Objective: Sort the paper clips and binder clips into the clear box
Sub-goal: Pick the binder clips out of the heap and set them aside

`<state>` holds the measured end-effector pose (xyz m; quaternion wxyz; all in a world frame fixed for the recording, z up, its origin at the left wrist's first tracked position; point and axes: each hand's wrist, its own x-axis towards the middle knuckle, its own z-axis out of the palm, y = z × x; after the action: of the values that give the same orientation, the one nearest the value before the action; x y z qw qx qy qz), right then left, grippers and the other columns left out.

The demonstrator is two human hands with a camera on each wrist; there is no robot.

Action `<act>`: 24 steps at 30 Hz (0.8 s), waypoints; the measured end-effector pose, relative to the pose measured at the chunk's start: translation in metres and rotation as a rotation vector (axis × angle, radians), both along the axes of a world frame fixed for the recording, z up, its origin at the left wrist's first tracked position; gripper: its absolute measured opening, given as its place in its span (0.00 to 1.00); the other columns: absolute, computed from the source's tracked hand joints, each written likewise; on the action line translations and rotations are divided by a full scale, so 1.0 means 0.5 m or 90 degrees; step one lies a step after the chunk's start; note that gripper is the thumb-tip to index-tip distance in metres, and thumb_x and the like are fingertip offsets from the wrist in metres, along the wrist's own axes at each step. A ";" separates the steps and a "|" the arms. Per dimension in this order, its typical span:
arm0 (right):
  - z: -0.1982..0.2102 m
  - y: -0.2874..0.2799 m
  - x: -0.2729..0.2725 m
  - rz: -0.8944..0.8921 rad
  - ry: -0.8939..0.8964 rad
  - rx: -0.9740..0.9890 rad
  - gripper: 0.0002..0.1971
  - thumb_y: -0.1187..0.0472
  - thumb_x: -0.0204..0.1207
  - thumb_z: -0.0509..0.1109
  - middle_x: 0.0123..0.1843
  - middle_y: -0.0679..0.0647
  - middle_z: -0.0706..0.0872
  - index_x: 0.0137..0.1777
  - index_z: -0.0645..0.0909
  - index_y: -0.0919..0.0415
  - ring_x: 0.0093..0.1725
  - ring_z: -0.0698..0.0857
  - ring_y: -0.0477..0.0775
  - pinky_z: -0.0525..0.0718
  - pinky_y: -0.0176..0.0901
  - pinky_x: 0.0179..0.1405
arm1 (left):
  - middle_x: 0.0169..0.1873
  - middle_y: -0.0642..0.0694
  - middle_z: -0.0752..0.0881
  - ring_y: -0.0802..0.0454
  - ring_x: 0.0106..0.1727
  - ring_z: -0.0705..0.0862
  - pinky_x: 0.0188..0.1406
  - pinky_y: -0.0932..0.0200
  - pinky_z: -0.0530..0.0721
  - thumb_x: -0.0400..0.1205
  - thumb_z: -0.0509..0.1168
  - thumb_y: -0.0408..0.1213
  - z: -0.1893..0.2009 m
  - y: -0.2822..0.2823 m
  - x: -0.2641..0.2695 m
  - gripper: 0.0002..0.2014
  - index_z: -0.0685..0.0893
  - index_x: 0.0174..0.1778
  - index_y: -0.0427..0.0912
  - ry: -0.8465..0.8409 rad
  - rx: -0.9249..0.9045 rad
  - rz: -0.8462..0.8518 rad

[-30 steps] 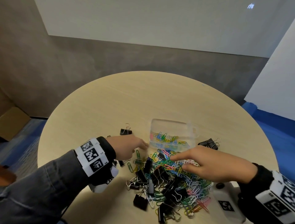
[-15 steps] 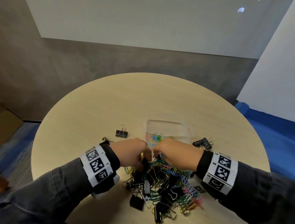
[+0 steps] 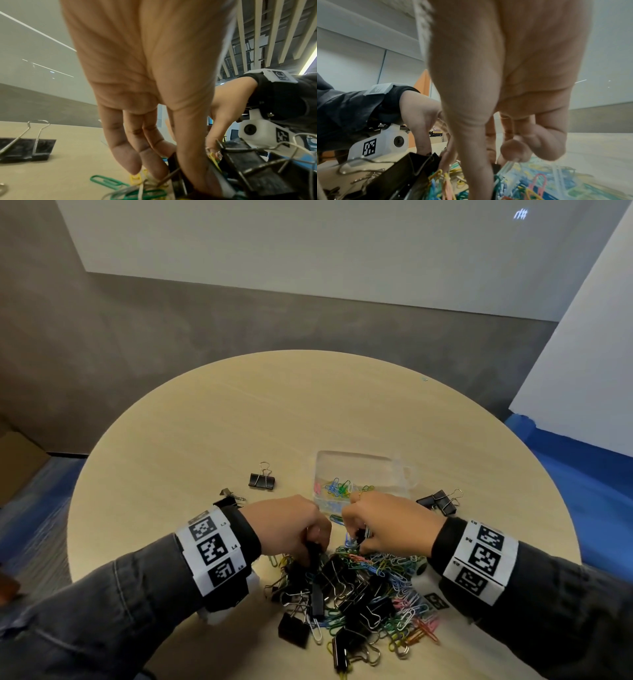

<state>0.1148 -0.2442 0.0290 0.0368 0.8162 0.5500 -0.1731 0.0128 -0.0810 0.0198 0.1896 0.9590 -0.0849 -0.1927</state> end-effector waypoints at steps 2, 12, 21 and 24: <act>0.001 -0.005 0.002 0.004 0.011 0.014 0.06 0.61 0.72 0.74 0.47 0.49 0.83 0.44 0.79 0.52 0.46 0.81 0.52 0.72 0.39 0.32 | 0.51 0.48 0.81 0.51 0.49 0.82 0.46 0.55 0.80 0.74 0.74 0.38 0.000 -0.002 0.000 0.13 0.84 0.54 0.49 -0.005 0.009 -0.002; 0.022 -0.046 0.030 -0.112 0.130 0.126 0.16 0.46 0.62 0.83 0.37 0.47 0.87 0.36 0.81 0.54 0.29 0.80 0.42 0.81 0.50 0.36 | 0.44 0.54 0.90 0.60 0.44 0.86 0.35 0.74 0.76 0.77 0.73 0.40 0.007 0.008 0.008 0.05 0.89 0.47 0.49 -0.067 -0.076 0.035; 0.045 -0.092 0.065 -0.128 0.197 0.144 0.06 0.52 0.74 0.76 0.36 0.46 0.91 0.41 0.85 0.53 0.23 0.85 0.43 0.78 0.30 0.29 | 0.44 0.52 0.91 0.59 0.45 0.88 0.47 0.61 0.84 0.83 0.66 0.38 0.022 0.029 0.012 0.05 0.86 0.52 0.47 -0.124 -0.156 0.070; 0.057 -0.110 0.096 -0.169 0.153 0.160 0.04 0.53 0.76 0.74 0.35 0.45 0.90 0.44 0.88 0.52 0.23 0.85 0.43 0.82 0.36 0.30 | 0.39 0.55 0.90 0.60 0.40 0.87 0.44 0.56 0.86 0.85 0.62 0.40 0.030 0.056 0.013 0.04 0.82 0.51 0.52 -0.173 -0.088 0.128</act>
<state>0.1629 -0.2992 0.0576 -0.1542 0.8532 0.4551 -0.2028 0.0195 -0.0529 0.0348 0.2600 0.9646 -0.0269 -0.0349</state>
